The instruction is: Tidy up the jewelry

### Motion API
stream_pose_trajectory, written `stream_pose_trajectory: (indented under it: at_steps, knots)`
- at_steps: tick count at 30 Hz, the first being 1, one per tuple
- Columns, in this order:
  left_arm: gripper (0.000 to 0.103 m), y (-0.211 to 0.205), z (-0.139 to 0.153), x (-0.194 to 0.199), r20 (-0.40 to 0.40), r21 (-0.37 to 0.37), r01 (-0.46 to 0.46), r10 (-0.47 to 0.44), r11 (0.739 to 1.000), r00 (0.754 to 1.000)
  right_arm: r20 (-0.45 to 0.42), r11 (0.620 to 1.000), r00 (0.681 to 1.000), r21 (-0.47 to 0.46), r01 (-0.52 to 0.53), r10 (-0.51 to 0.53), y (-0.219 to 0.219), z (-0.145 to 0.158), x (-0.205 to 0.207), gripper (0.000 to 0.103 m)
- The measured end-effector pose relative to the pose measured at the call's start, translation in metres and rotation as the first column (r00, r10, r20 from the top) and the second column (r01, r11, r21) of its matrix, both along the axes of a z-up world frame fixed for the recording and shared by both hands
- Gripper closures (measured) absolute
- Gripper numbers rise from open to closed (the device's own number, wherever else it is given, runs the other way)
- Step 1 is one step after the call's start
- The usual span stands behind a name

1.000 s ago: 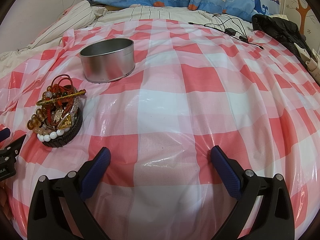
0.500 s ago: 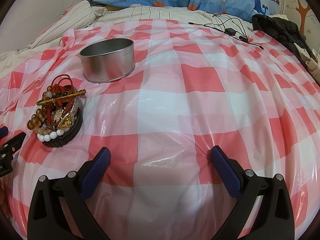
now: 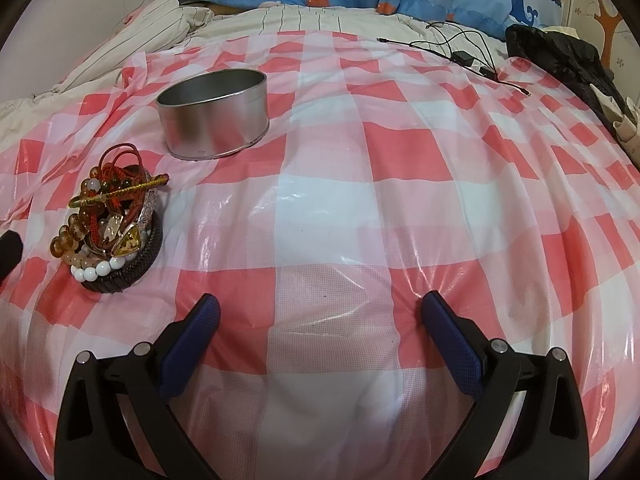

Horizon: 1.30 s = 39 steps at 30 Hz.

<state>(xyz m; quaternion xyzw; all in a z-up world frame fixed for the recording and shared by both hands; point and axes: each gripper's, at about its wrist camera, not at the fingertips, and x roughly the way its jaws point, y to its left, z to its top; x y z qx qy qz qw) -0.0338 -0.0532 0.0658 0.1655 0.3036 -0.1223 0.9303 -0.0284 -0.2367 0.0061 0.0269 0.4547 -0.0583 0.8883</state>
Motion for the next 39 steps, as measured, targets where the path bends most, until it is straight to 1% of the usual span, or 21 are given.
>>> stream_pose_trajectory:
  at_steps: [2,4,7,12,15,17,18,19,20,22,23,24,26,28,29,32,34,35,36,38,39]
  knots:
    - [0.013,-0.010,0.000,0.002,0.008,0.011,0.046,-0.046,0.999,0.999,-0.001,1.000,1.000,-0.002,0.000,0.000,0.002,0.001,0.000,0.007]
    - [0.022,-0.016,0.000,0.005,-0.002,0.009,0.068,-0.068,0.998,0.998,-0.001,1.000,1.000,-0.003,0.000,0.000,0.001,0.001,0.000,0.007]
    - [0.031,-0.021,-0.001,0.008,-0.018,-0.010,0.120,-0.120,0.993,0.993,-0.001,1.000,1.000,-0.007,0.000,0.000,0.001,0.002,0.000,0.007]
    - [0.033,-0.037,-0.005,0.010,0.008,0.064,0.152,-0.153,0.986,0.988,-0.001,1.000,1.000,-0.012,0.001,-0.001,0.002,0.003,-0.001,0.007]
    - [0.042,-0.050,-0.010,0.013,0.014,0.133,0.190,-0.194,0.973,0.981,-0.001,1.000,1.000,-0.013,0.001,-0.001,0.001,0.003,-0.001,0.007]
    - [0.048,-0.057,-0.014,0.013,0.002,0.149,0.246,-0.249,0.958,0.969,-0.001,1.000,1.000,-0.013,0.001,-0.001,0.002,0.003,-0.001,0.007]
    - [0.052,-0.059,-0.015,0.012,-0.001,0.163,0.250,-0.253,0.955,0.967,-0.001,1.000,1.000,-0.013,0.001,-0.001,0.002,0.003,-0.001,0.007]
    - [0.060,-0.063,-0.019,0.014,-0.016,0.184,0.260,-0.262,0.948,0.965,-0.001,1.000,1.000,-0.013,0.001,-0.001,0.002,0.003,-0.001,0.007]
    - [0.065,-0.065,-0.021,0.016,-0.029,0.191,0.264,-0.263,0.946,0.964,-0.001,1.000,1.000,-0.013,0.001,-0.001,0.002,0.002,-0.001,0.007]
    - [0.085,-0.066,-0.025,0.022,-0.063,0.187,0.264,-0.257,0.946,0.964,-0.001,1.000,1.000,-0.013,0.001,-0.001,0.002,0.002,-0.001,0.007]
    - [0.089,-0.064,-0.025,0.026,-0.077,0.175,0.258,-0.247,0.950,0.966,-0.001,1.000,1.000,-0.014,0.001,-0.001,0.002,0.003,-0.001,0.007]
    - [0.098,-0.061,-0.024,0.029,-0.090,0.145,0.251,-0.239,0.957,0.967,-0.002,1.000,1.000,-0.014,0.002,-0.002,0.002,0.003,-0.001,0.007]
    - [0.098,-0.042,-0.013,0.040,-0.135,-0.037,0.207,-0.210,0.978,0.968,-0.002,1.000,1.000,-0.014,0.001,-0.001,0.002,0.002,-0.001,0.007]
    - [0.098,-0.023,-0.005,0.049,-0.153,-0.174,0.150,-0.177,0.973,0.972,-0.002,1.000,1.000,-0.014,0.001,-0.001,0.002,0.003,-0.001,0.007]
    - [0.098,-0.005,0.000,0.056,-0.169,-0.281,0.102,-0.153,0.954,0.974,-0.002,1.000,1.000,-0.014,0.001,-0.001,0.002,0.002,0.000,0.007]
    - [0.099,0.029,0.001,0.067,-0.209,-0.436,0.000,-0.102,0.900,0.973,-0.006,1.000,1.000,-0.010,0.001,-0.001,0.001,0.003,-0.001,0.007]
    - [0.099,0.045,-0.002,0.071,-0.234,-0.489,-0.049,-0.077,0.871,0.969,-0.014,1.000,1.000,0.005,-0.006,0.006,0.000,0.003,-0.001,0.007]
    - [0.099,0.049,-0.003,0.072,-0.241,-0.500,-0.061,-0.071,0.864,0.968,-0.014,0.999,1.000,0.031,-0.015,0.016,-0.001,0.006,-0.002,0.007]
    - [0.099,0.054,-0.005,0.073,-0.251,-0.514,-0.073,-0.068,0.854,0.966,0.015,0.995,0.999,0.089,-0.040,0.038,-0.004,0.011,-0.005,0.007]
    - [0.099,0.057,-0.006,0.074,-0.259,-0.525,-0.086,-0.063,0.846,0.964,0.115,0.969,0.988,0.213,-0.125,0.102,-0.004,0.028,-0.012,0.007]
    - [0.099,0.059,-0.006,0.075,-0.259,-0.528,-0.090,-0.060,0.844,0.964,0.140,0.962,0.982,0.227,-0.154,0.124,-0.002,0.034,-0.013,0.007]
